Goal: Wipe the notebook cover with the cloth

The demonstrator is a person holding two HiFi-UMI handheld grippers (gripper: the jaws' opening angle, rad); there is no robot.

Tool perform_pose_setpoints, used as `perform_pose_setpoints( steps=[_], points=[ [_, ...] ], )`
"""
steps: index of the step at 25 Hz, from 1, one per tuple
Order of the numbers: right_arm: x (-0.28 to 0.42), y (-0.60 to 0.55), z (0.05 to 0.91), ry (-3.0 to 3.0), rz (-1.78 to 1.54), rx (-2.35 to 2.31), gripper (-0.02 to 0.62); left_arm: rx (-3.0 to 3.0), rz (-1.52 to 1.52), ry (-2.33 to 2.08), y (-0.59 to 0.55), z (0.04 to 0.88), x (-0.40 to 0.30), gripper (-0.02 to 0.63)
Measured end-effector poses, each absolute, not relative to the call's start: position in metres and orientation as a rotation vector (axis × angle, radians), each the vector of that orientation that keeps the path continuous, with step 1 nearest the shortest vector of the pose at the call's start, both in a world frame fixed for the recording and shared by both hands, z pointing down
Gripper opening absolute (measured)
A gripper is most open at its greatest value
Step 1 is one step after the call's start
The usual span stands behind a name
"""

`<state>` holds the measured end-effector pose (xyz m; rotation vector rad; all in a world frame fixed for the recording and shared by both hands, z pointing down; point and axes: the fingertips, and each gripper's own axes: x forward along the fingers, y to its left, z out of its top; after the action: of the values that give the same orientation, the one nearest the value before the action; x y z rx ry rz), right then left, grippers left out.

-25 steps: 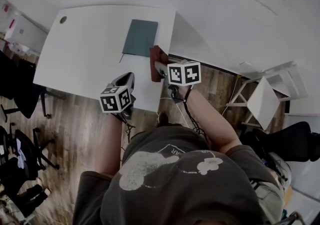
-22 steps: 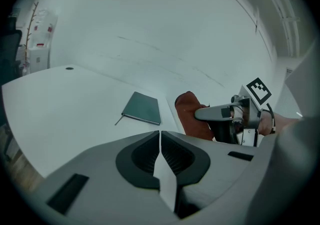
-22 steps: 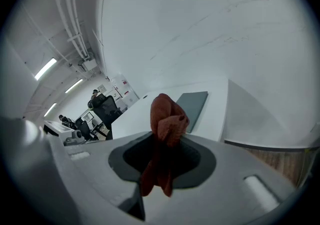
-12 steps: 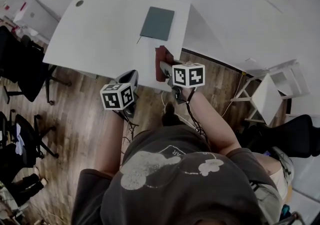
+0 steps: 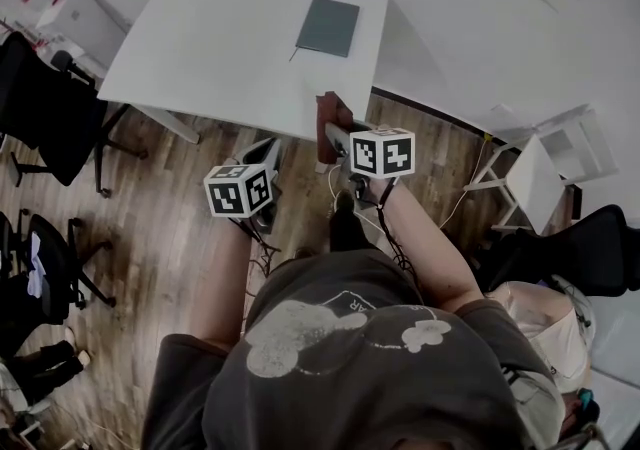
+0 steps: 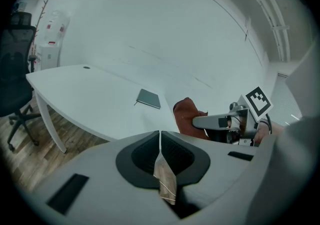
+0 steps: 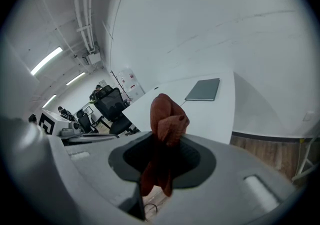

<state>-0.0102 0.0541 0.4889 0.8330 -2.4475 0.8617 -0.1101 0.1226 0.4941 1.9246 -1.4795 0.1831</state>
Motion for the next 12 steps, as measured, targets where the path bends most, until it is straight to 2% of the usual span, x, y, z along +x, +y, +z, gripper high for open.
perform_pose_setpoints(
  steps=[12],
  points=[
    [-0.005, 0.147, 0.492, -2.455, 0.905, 0.869, 0.104, 1.931, 0.161, -1.453, 0.207, 0.495, -0.118, 0.009]
  ],
)
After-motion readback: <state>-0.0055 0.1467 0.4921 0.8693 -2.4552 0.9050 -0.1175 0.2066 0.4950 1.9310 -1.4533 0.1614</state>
